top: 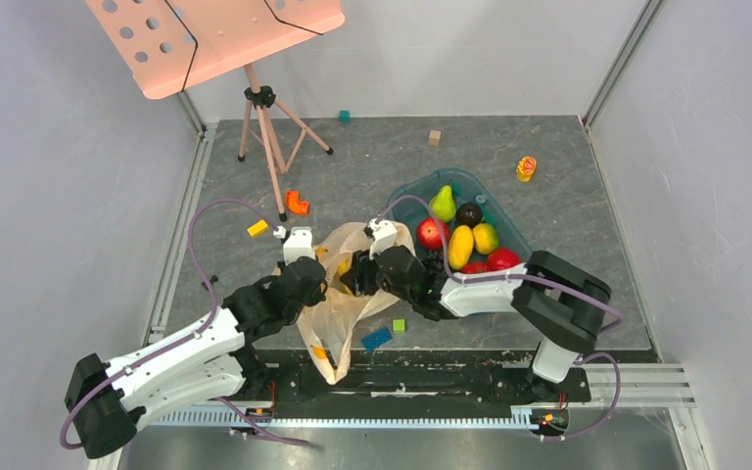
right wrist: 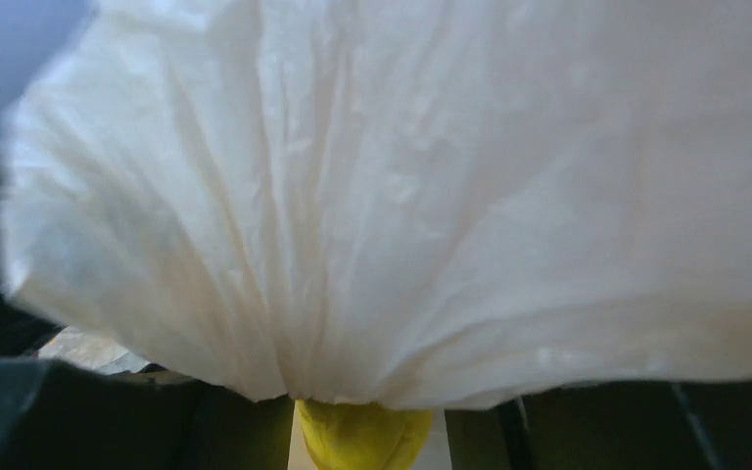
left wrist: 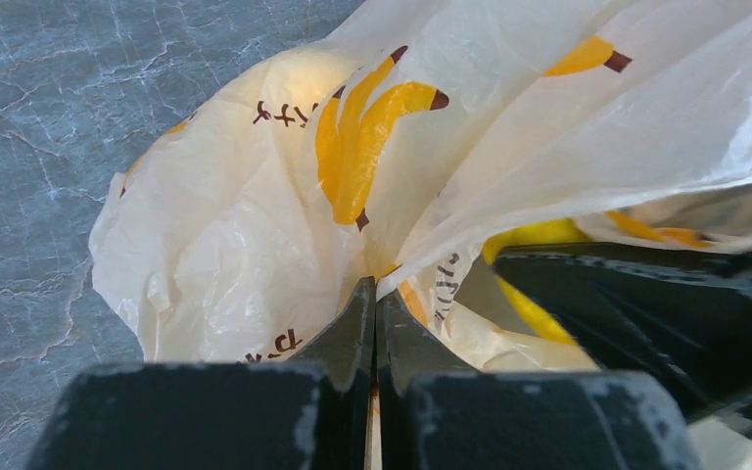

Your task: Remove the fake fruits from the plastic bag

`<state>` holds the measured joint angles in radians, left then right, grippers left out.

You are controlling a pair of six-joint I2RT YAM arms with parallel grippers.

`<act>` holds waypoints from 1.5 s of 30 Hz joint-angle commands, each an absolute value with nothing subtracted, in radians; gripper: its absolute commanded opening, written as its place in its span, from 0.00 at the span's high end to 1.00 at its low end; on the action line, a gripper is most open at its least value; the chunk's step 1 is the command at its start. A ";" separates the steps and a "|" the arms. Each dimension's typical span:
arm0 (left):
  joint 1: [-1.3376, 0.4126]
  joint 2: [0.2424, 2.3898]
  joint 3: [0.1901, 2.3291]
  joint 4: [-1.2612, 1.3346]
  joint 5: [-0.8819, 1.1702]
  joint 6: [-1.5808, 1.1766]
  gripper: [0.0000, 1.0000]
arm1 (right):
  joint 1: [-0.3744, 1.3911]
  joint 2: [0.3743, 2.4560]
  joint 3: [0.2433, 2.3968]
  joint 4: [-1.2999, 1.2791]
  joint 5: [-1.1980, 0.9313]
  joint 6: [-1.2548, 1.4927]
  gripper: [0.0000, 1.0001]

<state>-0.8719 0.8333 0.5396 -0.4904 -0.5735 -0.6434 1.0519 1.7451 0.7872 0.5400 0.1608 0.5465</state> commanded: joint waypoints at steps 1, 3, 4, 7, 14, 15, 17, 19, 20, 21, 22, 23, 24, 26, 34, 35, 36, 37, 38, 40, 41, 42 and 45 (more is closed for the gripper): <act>-0.867 0.841 0.537 -0.459 -0.600 -0.650 0.98 | 1.052 1.634 0.750 0.460 0.257 0.502 0.71; -0.867 0.844 0.538 -0.461 -0.601 -0.650 0.98 | 1.052 1.593 0.726 0.435 0.272 0.497 0.72; -0.867 0.843 0.536 -0.462 -0.601 -0.651 0.98 | 1.052 1.569 0.711 0.426 0.278 0.497 0.72; -0.865 0.839 0.535 -0.463 -0.601 -0.653 0.98 | 1.051 1.500 0.666 0.411 0.284 0.493 0.72; -0.865 0.836 0.537 -0.462 -0.599 -0.655 0.98 | 1.052 1.389 0.618 0.425 0.091 0.394 0.72; -0.865 0.834 0.536 -0.459 -0.598 -0.655 0.98 | 1.053 1.381 0.610 0.440 0.033 0.376 0.72; -0.864 0.836 0.535 -0.450 -0.590 -0.652 0.98 | 1.055 1.365 0.600 0.479 -0.059 0.354 0.72; -0.864 0.841 0.535 -0.439 -0.574 -0.651 0.98 | 1.065 1.353 0.614 0.495 -0.108 0.341 0.71; -0.865 0.846 0.535 -0.433 -0.566 -0.649 0.98 | 1.072 1.349 0.625 0.497 -0.127 0.331 0.71; -0.864 0.852 0.537 -0.427 -0.555 -0.648 0.98 | 1.079 1.346 0.643 0.497 -0.139 0.324 0.71; -0.865 0.856 0.539 -0.424 -0.545 -0.645 0.98 | 1.085 1.344 0.662 0.496 -0.146 0.317 0.71; -0.865 0.860 0.540 -0.422 -0.536 -0.644 0.98 | 1.091 1.342 0.683 0.495 -0.149 0.312 0.71; -0.865 0.861 0.543 -0.420 -0.529 -0.643 0.98 | 1.095 1.341 0.700 0.491 -0.148 0.307 0.70; -0.864 0.859 0.544 -0.415 -0.519 -0.641 0.98 | 1.096 1.338 0.736 0.482 -0.128 0.305 0.70; -0.865 0.816 0.532 -0.422 -0.523 -0.638 0.98 | 1.097 1.249 0.781 0.458 -0.020 0.297 0.70; -0.865 0.813 0.532 -0.424 -0.524 -0.638 0.98 | 1.097 1.233 0.779 0.449 -0.007 0.297 0.70; -0.865 0.814 0.531 -0.427 -0.525 -0.639 0.98 | 1.097 1.212 0.779 0.439 0.026 0.296 0.70; -0.865 0.814 0.532 -0.431 -0.527 -0.639 0.98 | 1.097 1.192 0.774 0.428 0.048 0.297 0.70; -0.865 0.814 0.530 -0.433 -0.528 -0.639 0.98 | 1.098 1.172 0.768 0.418 0.062 0.296 0.70; -0.865 0.813 0.528 -0.436 -0.531 -0.639 0.98 | 1.097 1.127 0.756 0.392 0.099 0.290 0.70; -0.865 0.812 0.529 -0.436 -0.532 -0.638 0.98 | 1.097 1.103 0.751 0.372 0.117 0.286 0.70; -0.865 0.810 0.527 -0.436 -0.534 -0.639 0.98 | 1.097 1.078 0.748 0.346 0.139 0.282 0.69; -0.865 0.808 0.527 -0.438 -0.538 -0.638 0.98 | 1.096 1.014 0.738 0.260 0.211 0.270 0.69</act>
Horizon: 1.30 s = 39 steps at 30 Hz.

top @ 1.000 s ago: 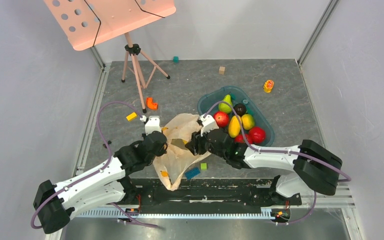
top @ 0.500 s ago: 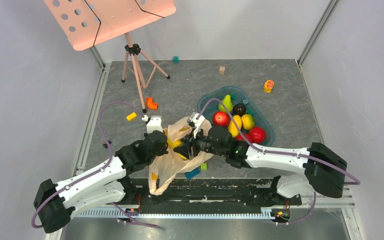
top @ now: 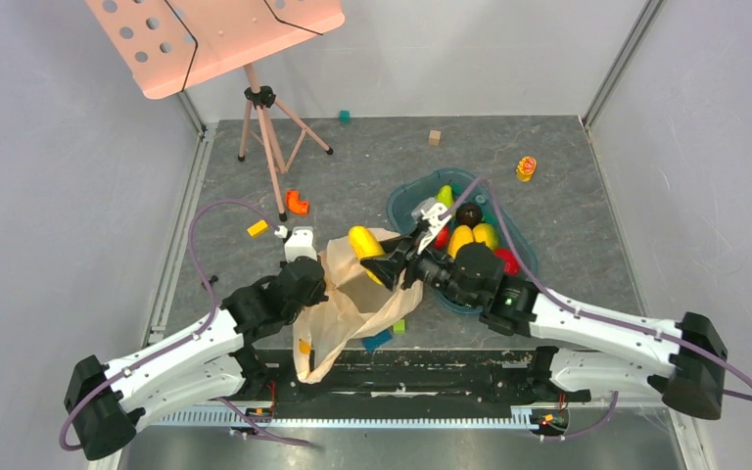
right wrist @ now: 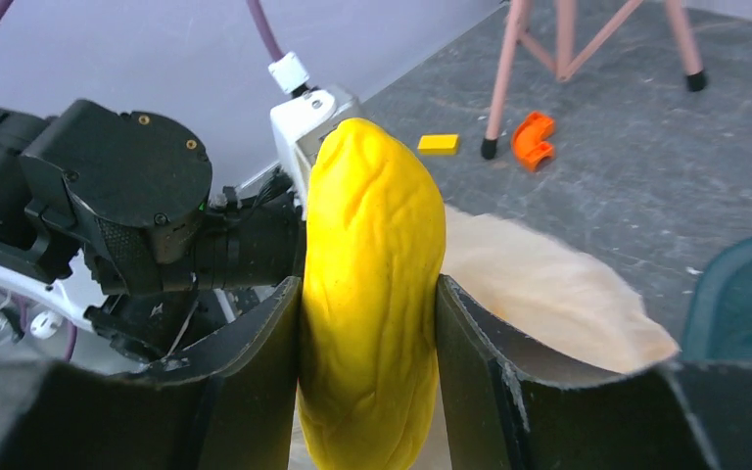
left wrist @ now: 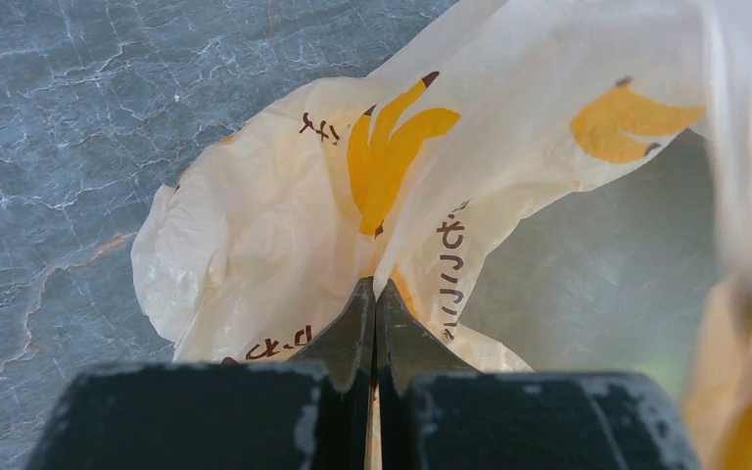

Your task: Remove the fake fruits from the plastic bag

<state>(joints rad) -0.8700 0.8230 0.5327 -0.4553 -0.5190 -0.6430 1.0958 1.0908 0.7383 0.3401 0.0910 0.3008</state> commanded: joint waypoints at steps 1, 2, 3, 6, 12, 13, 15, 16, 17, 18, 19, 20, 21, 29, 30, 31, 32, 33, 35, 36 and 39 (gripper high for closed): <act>-0.864 0.808 0.527 -0.440 -0.539 -0.638 0.98 | 1.095 0.996 0.733 0.233 0.235 0.268 0.69; -0.865 0.806 0.527 -0.443 -0.541 -0.638 0.98 | 1.094 0.972 0.724 0.204 0.268 0.268 0.70; -0.865 0.804 0.528 -0.446 -0.543 -0.638 0.98 | 1.088 0.952 0.712 0.177 0.300 0.272 0.70; -0.865 0.790 0.523 -0.452 -0.553 -0.636 0.98 | 1.020 0.873 0.651 0.136 0.304 0.297 0.70; -0.865 0.714 0.486 -0.409 -0.523 -0.613 0.98 | 0.785 0.735 0.553 0.031 0.271 0.375 0.74; -0.865 0.702 0.478 -0.402 -0.517 -0.611 0.98 | 0.760 0.728 0.550 0.004 0.287 0.378 0.75; -0.865 0.692 0.473 -0.398 -0.513 -0.610 0.98 | 0.727 0.735 0.555 -0.073 0.326 0.383 0.74; -0.865 0.692 0.474 -0.400 -0.515 -0.612 0.98 | 0.714 0.750 0.557 -0.105 0.335 0.383 0.74; -0.864 0.696 0.475 -0.405 -0.519 -0.615 0.98 | 0.703 0.771 0.561 -0.130 0.337 0.379 0.74; -0.865 0.699 0.477 -0.412 -0.523 -0.617 0.98 | 0.692 0.798 0.564 -0.146 0.333 0.374 0.74; -0.865 0.706 0.480 -0.419 -0.527 -0.620 0.98 | 0.684 0.830 0.565 -0.156 0.320 0.370 0.73; -0.865 0.711 0.485 -0.426 -0.530 -0.622 0.98 | 0.677 0.857 0.562 -0.157 0.295 0.365 0.72; -0.865 0.714 0.487 -0.429 -0.531 -0.623 0.98 | 0.672 0.891 0.563 -0.154 0.270 0.363 0.71; -0.865 0.700 0.489 -0.437 -0.538 -0.631 0.98 | 0.670 0.997 0.533 -0.095 0.286 0.360 0.66; -0.865 0.699 0.487 -0.437 -0.540 -0.631 0.98 | 0.670 1.004 0.531 -0.097 0.296 0.360 0.64; -0.865 0.700 0.488 -0.437 -0.540 -0.631 0.98 | 0.671 1.011 0.529 -0.097 0.302 0.360 0.62; -0.865 0.700 0.489 -0.437 -0.540 -0.630 0.98 | 0.670 1.016 0.527 -0.100 0.310 0.358 0.59; -0.865 0.702 0.489 -0.436 -0.539 -0.630 0.98 | 0.670 1.019 0.524 -0.100 0.316 0.358 0.57; -0.865 0.705 0.488 -0.436 -0.539 -0.630 0.98 | 0.670 1.023 0.519 -0.097 0.326 0.355 0.54; -0.865 0.706 0.488 -0.435 -0.538 -0.630 0.98 | 0.670 1.025 0.517 -0.095 0.328 0.353 0.52; -0.865 0.706 0.487 -0.433 -0.535 -0.630 0.98 | 0.670 1.029 0.518 -0.095 0.328 0.349 0.41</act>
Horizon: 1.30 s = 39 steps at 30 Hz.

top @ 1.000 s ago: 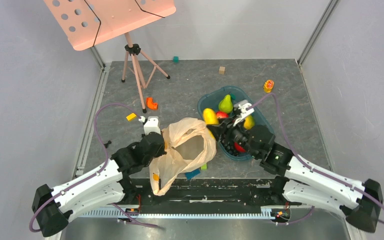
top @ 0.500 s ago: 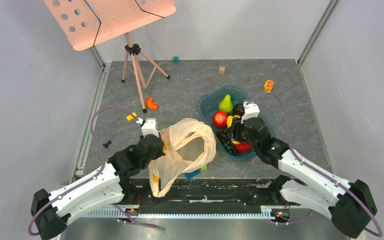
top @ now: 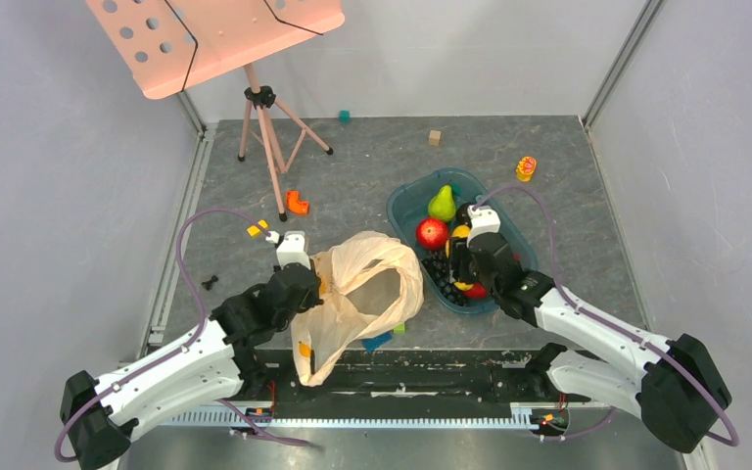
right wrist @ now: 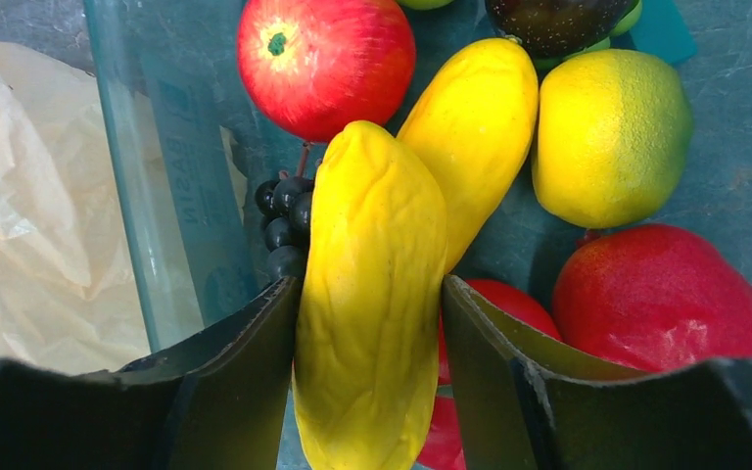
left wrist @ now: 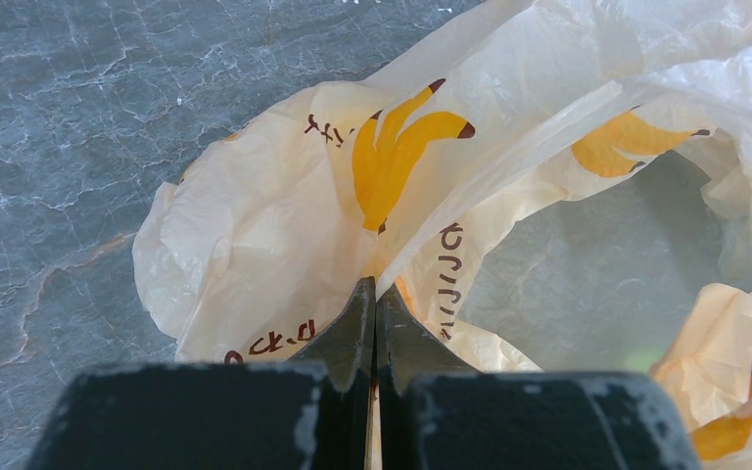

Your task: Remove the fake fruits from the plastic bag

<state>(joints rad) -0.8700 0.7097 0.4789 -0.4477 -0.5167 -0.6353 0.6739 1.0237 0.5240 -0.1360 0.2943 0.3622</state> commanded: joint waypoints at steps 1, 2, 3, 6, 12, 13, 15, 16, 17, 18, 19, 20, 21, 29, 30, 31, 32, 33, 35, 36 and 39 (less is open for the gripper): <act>-0.865 0.706 0.487 -0.431 -0.535 -0.630 0.98 | 0.669 1.028 0.520 -0.095 0.329 0.348 0.37; -0.865 0.706 0.486 -0.430 -0.534 -0.630 0.98 | 0.669 1.025 0.522 -0.095 0.329 0.346 0.33; -0.865 0.706 0.485 -0.429 -0.534 -0.629 0.98 | 0.669 1.018 0.523 -0.095 0.328 0.344 0.28; -0.865 0.709 0.488 -0.425 -0.529 -0.628 0.98 | 0.669 0.990 0.532 -0.101 0.330 0.336 0.22; -0.865 0.711 0.482 -0.400 -0.502 -0.626 0.98 | 0.670 0.837 0.555 -0.096 0.236 0.279 0.30; -0.865 0.709 0.480 -0.391 -0.494 -0.626 0.98 | 0.670 0.800 0.556 -0.076 0.170 0.261 0.33; -0.865 0.708 0.476 -0.378 -0.485 -0.626 0.98 | 0.675 0.752 0.561 -0.043 0.046 0.252 0.39; -0.865 0.709 0.475 -0.374 -0.485 -0.629 0.98 | 0.684 0.734 0.567 -0.032 0.007 0.257 0.41; -0.864 0.709 0.473 -0.370 -0.485 -0.630 0.98 | 0.705 0.727 0.574 -0.030 0.003 0.265 0.42; -0.865 0.710 0.475 -0.368 -0.485 -0.630 0.98 | 0.732 0.725 0.582 -0.030 0.003 0.272 0.42; -0.864 0.709 0.476 -0.367 -0.486 -0.631 0.98 | 0.782 0.728 0.590 -0.030 0.004 0.274 0.43; -0.865 0.712 0.477 -0.365 -0.488 -0.632 0.98 | 0.829 0.737 0.602 -0.031 0.034 0.274 0.43; -0.865 0.713 0.479 -0.364 -0.489 -0.633 0.98 | 0.895 0.755 0.616 -0.029 0.070 0.275 0.43; -0.863 0.719 0.508 -0.372 -0.492 -0.625 0.98 | 1.196 0.951 0.663 0.135 0.136 0.293 0.54; -0.864 0.718 0.511 -0.375 -0.494 -0.622 0.98 | 1.208 0.987 0.673 0.148 0.137 0.301 0.55; -0.864 0.718 0.516 -0.378 -0.498 -0.621 0.98 | 1.213 1.025 0.690 0.152 0.143 0.318 0.56; -0.863 0.719 0.520 -0.384 -0.500 -0.618 0.98 | 1.216 1.059 0.703 0.156 0.144 0.332 0.58; -0.864 0.719 0.526 -0.390 -0.504 -0.617 0.98 | 1.217 1.096 0.717 0.165 0.146 0.348 0.60; -0.862 0.717 0.535 -0.399 -0.508 -0.614 0.98 | 1.216 1.157 0.732 0.193 0.163 0.376 0.63; -0.862 0.717 0.542 -0.404 -0.507 -0.613 0.97 | 1.216 1.194 0.742 0.202 0.185 0.387 0.63; -0.861 0.710 0.561 -0.425 -0.505 -0.613 0.77 | 1.213 1.291 0.788 0.188 0.251 0.412 0.61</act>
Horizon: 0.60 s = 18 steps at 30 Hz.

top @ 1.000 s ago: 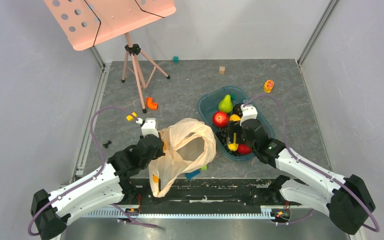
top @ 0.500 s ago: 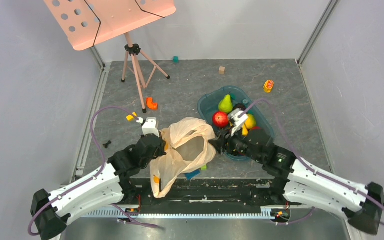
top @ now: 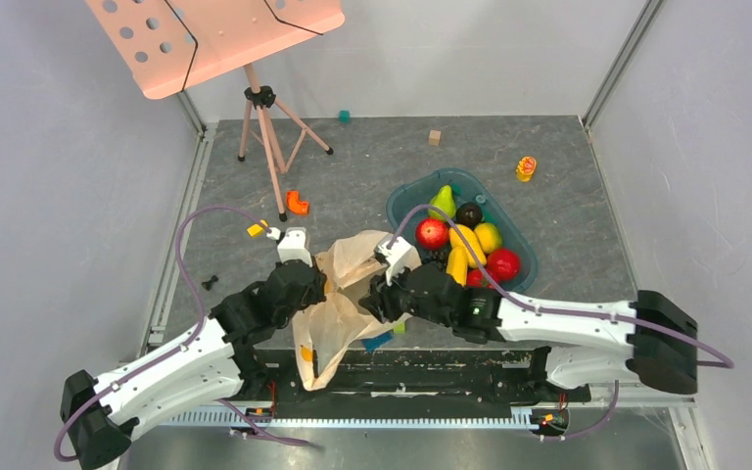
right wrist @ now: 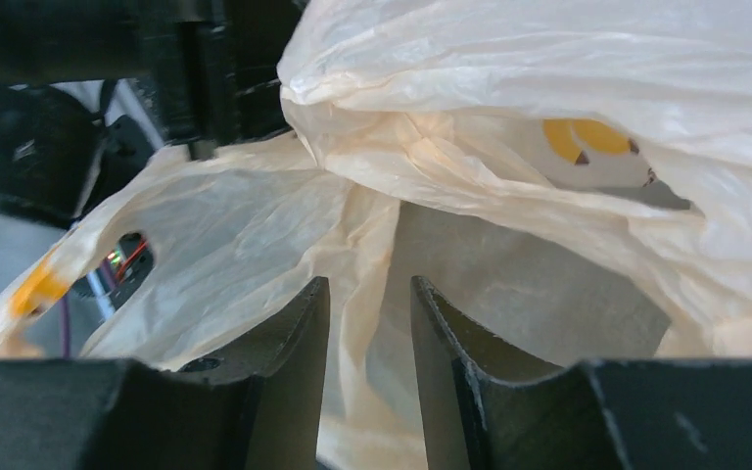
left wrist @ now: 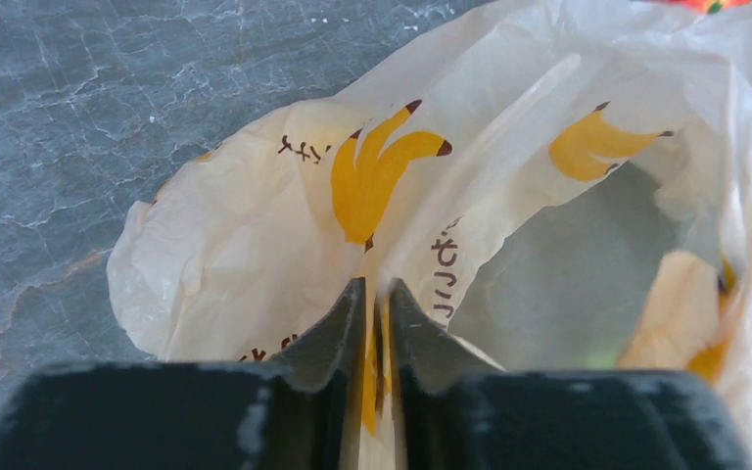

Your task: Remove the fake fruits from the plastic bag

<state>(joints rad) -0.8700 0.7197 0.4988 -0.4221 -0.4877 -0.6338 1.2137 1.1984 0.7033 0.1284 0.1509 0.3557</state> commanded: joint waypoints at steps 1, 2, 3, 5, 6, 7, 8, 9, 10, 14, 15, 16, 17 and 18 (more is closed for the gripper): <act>-0.861 0.704 0.567 -0.435 -0.505 -0.614 0.67 | 1.209 1.322 0.807 0.181 0.270 0.416 0.61; -0.861 0.696 0.573 -0.441 -0.505 -0.617 0.59 | 1.205 1.352 0.819 0.180 0.290 0.419 0.61; -0.861 0.688 0.580 -0.450 -0.504 -0.616 0.51 | 1.197 1.376 0.834 0.179 0.303 0.425 0.61; -0.859 0.669 0.604 -0.470 -0.508 -0.616 0.35 | 1.176 1.426 0.855 0.179 0.311 0.435 0.61; -0.859 0.660 0.618 -0.478 -0.513 -0.614 0.31 | 1.162 1.450 0.864 0.179 0.306 0.441 0.61; -0.859 0.655 0.631 -0.483 -0.520 -0.611 0.29 | 1.154 1.468 0.868 0.184 0.305 0.445 0.61; -0.858 0.650 0.646 -0.483 -0.530 -0.607 0.28 | 1.145 1.487 0.869 0.193 0.302 0.450 0.61; -0.854 0.647 0.658 -0.481 -0.545 -0.605 0.27 | 1.136 1.500 0.868 0.199 0.300 0.454 0.61; -0.849 0.650 0.669 -0.471 -0.561 -0.603 0.26 | 1.128 1.512 0.866 0.207 0.299 0.458 0.61; -0.787 0.717 0.683 -0.404 -0.569 -0.604 0.24 | 1.107 1.536 0.851 0.236 0.281 0.470 0.62; -0.755 0.745 0.681 -0.391 -0.557 -0.611 0.23 | 1.105 1.538 0.847 0.238 0.278 0.471 0.62; -0.721 0.787 0.679 -0.380 -0.533 -0.617 0.21 | 1.103 1.537 0.843 0.240 0.274 0.472 0.62; -0.681 0.823 0.680 -0.377 -0.513 -0.628 0.18 | 1.103 1.535 0.838 0.241 0.270 0.471 0.62; -0.649 0.865 0.680 -0.377 -0.500 -0.637 0.16 | 1.103 1.529 0.831 0.243 0.266 0.470 0.62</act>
